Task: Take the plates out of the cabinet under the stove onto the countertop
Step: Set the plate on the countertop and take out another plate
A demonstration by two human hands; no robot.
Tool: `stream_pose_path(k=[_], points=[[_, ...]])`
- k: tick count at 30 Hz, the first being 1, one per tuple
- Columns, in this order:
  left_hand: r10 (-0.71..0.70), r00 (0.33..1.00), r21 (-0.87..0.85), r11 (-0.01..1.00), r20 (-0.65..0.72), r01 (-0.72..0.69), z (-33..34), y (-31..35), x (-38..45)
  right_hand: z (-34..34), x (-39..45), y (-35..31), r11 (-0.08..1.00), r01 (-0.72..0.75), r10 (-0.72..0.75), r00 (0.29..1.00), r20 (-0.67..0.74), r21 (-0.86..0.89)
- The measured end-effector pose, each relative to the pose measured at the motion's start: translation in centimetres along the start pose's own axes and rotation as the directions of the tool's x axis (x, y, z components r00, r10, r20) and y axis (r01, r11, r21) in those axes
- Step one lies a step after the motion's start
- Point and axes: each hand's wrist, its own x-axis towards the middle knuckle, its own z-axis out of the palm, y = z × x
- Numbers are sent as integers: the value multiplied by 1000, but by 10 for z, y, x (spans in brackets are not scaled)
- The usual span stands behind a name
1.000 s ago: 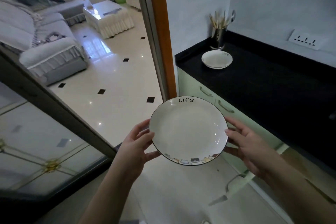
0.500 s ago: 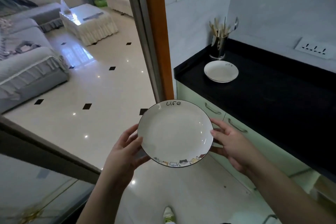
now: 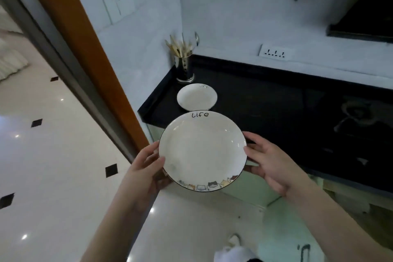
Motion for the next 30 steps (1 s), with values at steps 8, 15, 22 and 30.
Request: stream_pose_path(k=[8, 15, 22, 30], points=[[-131, 982, 78, 990, 135, 121, 92, -7, 113, -84, 61, -12, 997, -5, 18, 989, -147, 83], [-188, 968, 189, 970, 170, 155, 161, -15, 191, -145, 119, -23, 996, -23, 41, 978, -206, 90], [-274, 948, 245, 942, 161, 231, 194, -35, 267, -167, 176, -7, 991, -70, 105, 935, -338, 114], [-352, 922, 409, 874, 161, 262, 196, -56, 354, -155, 238, 16, 983, -163, 182, 846, -501, 82]])
